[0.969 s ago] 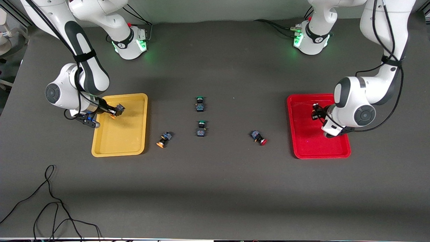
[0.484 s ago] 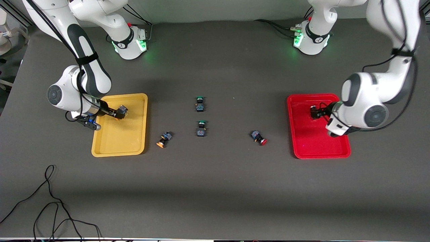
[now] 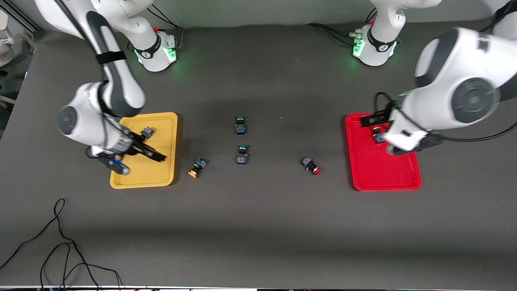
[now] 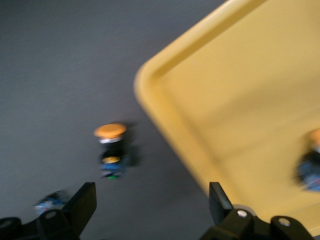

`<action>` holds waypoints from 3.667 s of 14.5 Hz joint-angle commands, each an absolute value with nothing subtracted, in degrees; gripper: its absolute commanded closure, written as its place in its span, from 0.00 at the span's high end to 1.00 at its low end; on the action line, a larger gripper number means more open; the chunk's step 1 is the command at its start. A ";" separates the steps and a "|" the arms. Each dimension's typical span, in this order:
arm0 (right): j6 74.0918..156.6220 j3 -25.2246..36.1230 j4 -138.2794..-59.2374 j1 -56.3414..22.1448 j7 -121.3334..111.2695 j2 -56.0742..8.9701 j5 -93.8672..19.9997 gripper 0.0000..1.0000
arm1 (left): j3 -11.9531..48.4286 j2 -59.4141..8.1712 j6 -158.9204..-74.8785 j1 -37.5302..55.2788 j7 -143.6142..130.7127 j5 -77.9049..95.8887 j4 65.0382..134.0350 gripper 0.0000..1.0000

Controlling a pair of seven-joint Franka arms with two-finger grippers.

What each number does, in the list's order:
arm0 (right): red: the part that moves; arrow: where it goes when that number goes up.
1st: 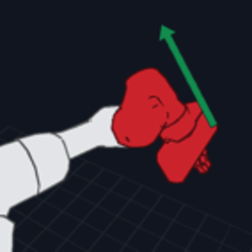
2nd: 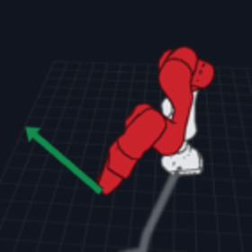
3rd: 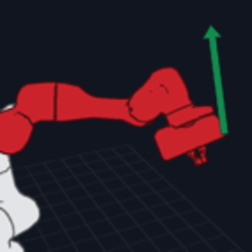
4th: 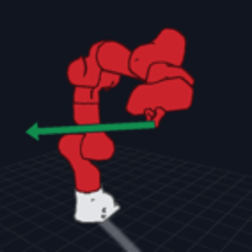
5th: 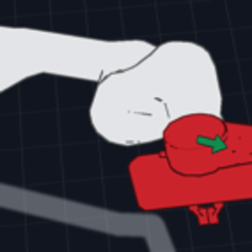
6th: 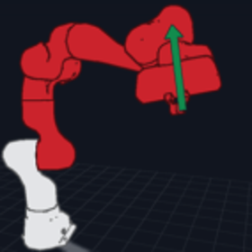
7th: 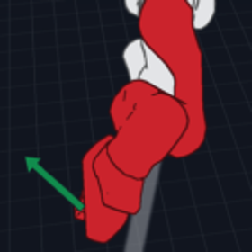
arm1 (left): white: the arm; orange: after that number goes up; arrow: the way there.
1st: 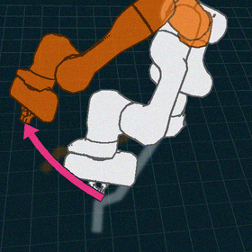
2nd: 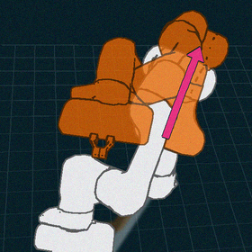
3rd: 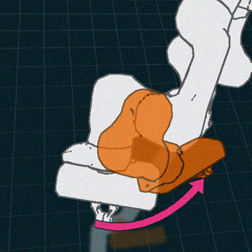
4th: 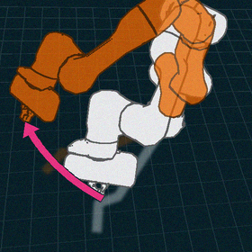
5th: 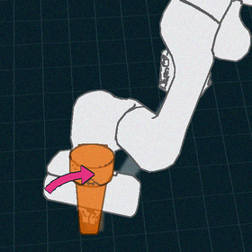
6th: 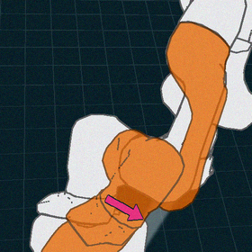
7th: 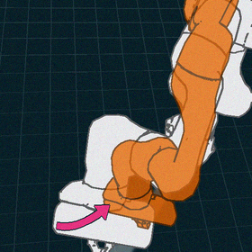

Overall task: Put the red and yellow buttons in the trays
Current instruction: 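Lower the buttons into the trays and open both grippers, then grasp the second orange button with the right gripper while the left gripper grasps red, then carry the orange button into the yellow tray while the left gripper carries the red button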

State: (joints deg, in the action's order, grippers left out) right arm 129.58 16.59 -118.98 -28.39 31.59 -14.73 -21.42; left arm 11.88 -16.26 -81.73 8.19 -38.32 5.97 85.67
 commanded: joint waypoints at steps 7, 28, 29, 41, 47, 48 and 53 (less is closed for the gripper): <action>135.78 10.11 -109.16 -30.50 44.74 -30.14 -21.62 1.00 | 13.10 -37.43 -113.69 17.49 -62.91 4.83 85.76 0.99; 116.13 12.12 -106.52 -25.94 41.50 -20.15 -19.44 0.00 | 12.57 -22.27 -89.52 12.31 -58.65 4.66 87.10 0.00; 115.06 14.04 -107.83 -25.75 39.22 -18.13 -18.90 0.00 | 12.39 -19.10 -87.12 11.52 -55.06 4.66 88.40 0.00; 139.83 21.09 -130.69 -23.91 14.41 -17.31 -19.25 0.19 | -10.37 -10.88 -103.50 9.23 -5.37 4.66 110.11 0.04; 135.99 21.18 -128.51 -23.99 15.29 -12.76 -19.34 1.00 | -10.37 -21.70 -115.74 9.49 -5.62 5.71 112.41 0.00; 132.05 21.18 -126.49 -23.99 15.38 -11.00 -19.34 1.00 | -10.28 -22.75 -116.88 9.49 -5.71 5.80 112.33 0.00; 123.75 21.10 -123.84 -23.99 15.12 0.59 -14.97 1.00 | -10.20 -28.47 -124.62 9.84 -5.71 8.26 112.41 0.11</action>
